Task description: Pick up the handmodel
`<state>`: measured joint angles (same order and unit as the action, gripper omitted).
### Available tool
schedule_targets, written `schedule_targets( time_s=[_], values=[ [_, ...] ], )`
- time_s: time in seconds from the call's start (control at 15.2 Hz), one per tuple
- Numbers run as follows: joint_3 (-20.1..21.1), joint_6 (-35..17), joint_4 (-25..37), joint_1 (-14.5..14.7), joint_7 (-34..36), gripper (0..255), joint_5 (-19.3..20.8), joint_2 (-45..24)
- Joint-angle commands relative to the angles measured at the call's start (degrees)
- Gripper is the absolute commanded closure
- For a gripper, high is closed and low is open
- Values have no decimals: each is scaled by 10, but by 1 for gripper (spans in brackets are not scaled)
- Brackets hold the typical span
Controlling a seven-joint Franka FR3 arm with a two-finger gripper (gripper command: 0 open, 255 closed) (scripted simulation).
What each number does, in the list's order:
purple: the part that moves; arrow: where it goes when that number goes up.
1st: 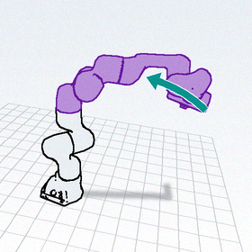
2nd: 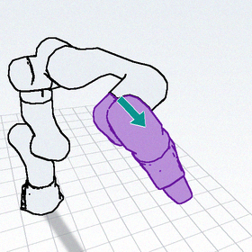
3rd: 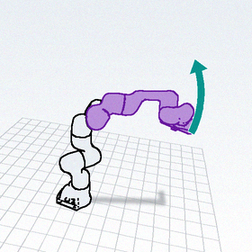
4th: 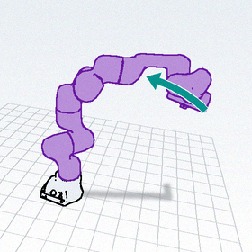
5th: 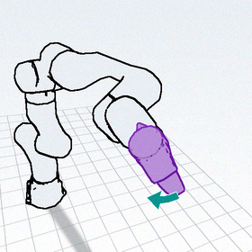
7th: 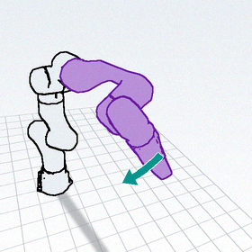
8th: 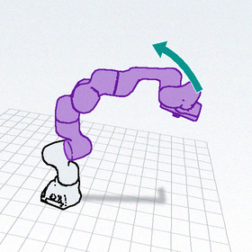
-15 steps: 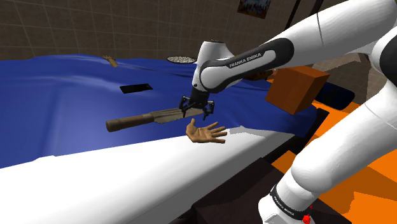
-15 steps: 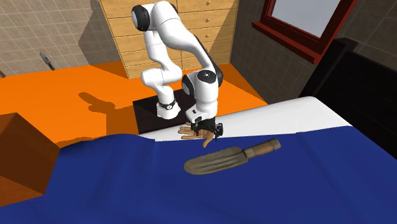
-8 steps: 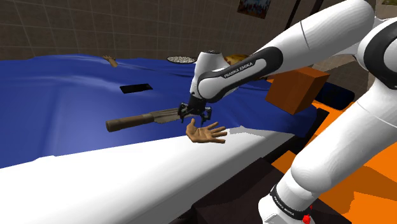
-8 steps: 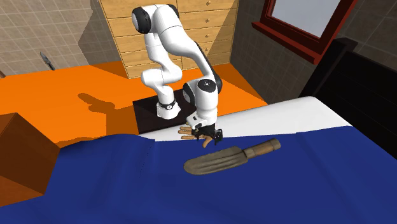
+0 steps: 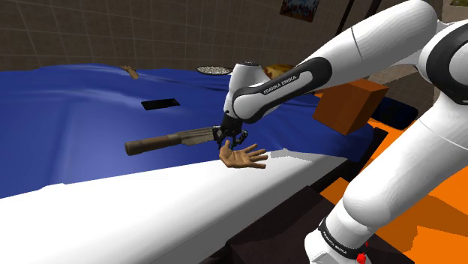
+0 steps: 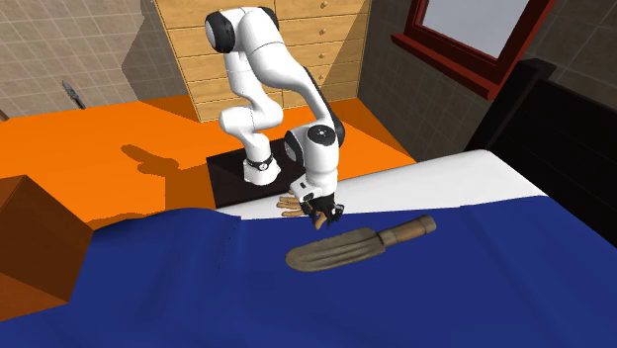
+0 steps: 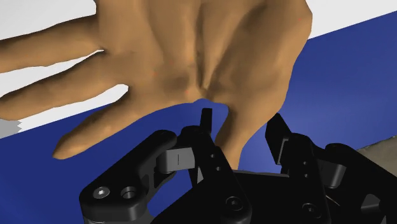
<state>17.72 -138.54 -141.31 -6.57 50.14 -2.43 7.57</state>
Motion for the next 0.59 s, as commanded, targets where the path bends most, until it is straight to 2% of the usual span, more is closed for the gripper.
schedule_targets(
  time_s=[0.0, 0.2, 0.53],
  values=[
    [0, 0, 0, 0, 0, 255, 0, 0],
    [0, 0, 0, 0, 0, 255, 0, 0],
    [-3, 42, 17, 2, -7, 255, -9, 26]
  ],
)
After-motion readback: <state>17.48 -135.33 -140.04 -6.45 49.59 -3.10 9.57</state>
